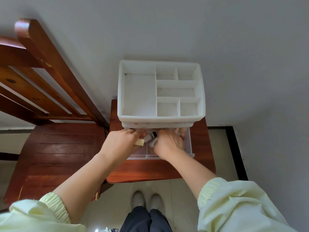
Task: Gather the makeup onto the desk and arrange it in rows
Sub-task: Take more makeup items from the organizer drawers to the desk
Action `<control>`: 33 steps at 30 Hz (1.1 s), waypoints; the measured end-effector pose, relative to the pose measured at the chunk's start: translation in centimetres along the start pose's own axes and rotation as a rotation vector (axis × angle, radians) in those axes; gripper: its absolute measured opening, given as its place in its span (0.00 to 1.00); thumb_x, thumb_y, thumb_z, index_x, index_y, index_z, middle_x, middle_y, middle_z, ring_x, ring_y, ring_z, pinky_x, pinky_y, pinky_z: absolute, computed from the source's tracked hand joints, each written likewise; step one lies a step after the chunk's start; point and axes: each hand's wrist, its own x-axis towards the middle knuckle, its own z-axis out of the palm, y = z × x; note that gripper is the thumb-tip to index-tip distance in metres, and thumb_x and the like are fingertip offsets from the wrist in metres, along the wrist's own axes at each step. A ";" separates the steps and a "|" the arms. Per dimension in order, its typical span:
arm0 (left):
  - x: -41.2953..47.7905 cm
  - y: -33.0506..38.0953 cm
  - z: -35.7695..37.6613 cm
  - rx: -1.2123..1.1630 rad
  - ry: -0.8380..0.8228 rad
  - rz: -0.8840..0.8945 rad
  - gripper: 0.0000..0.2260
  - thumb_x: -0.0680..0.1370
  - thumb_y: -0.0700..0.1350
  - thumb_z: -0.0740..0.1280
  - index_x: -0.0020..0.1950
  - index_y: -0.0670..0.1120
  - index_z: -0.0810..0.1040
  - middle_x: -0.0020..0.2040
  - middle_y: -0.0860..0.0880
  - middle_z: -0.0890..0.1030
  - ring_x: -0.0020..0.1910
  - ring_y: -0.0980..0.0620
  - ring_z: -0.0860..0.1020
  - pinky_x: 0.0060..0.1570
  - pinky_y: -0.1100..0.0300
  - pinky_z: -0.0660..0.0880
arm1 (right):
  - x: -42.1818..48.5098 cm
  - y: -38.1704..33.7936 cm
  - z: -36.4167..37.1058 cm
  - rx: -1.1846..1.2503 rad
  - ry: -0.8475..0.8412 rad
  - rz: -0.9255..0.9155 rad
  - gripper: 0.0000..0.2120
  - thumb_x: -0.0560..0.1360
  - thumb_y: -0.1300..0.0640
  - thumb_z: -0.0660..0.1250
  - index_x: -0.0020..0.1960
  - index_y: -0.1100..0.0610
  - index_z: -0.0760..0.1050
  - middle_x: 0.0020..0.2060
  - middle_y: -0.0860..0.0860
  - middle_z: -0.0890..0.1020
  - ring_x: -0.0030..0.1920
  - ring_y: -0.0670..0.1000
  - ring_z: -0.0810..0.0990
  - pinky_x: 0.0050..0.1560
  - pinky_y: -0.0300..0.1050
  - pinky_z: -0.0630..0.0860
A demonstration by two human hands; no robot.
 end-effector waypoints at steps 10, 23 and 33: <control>-1.7 2.0 -1.6 -0.440 0.129 -0.447 0.08 0.78 0.54 0.67 0.46 0.52 0.83 0.35 0.57 0.70 0.32 0.53 0.73 0.28 0.61 0.67 | -1.3 0.9 0.2 0.127 0.123 -0.117 0.20 0.71 0.45 0.69 0.60 0.50 0.75 0.59 0.48 0.76 0.62 0.58 0.72 0.50 0.51 0.77; 0.2 11.9 -8.6 -1.271 0.074 -0.826 0.18 0.77 0.57 0.66 0.43 0.41 0.79 0.41 0.49 0.83 0.40 0.53 0.79 0.42 0.55 0.76 | -14.2 7.1 -6.8 1.335 0.234 0.187 0.17 0.70 0.48 0.75 0.43 0.63 0.76 0.31 0.56 0.82 0.33 0.54 0.84 0.35 0.45 0.82; -0.9 19.6 -10.6 -1.444 -0.460 -0.515 0.11 0.78 0.50 0.68 0.49 0.42 0.79 0.49 0.41 0.83 0.48 0.45 0.83 0.39 0.62 0.80 | -26.8 9.3 -3.7 1.672 0.673 0.431 0.17 0.72 0.48 0.74 0.45 0.62 0.75 0.33 0.58 0.82 0.33 0.54 0.81 0.38 0.46 0.79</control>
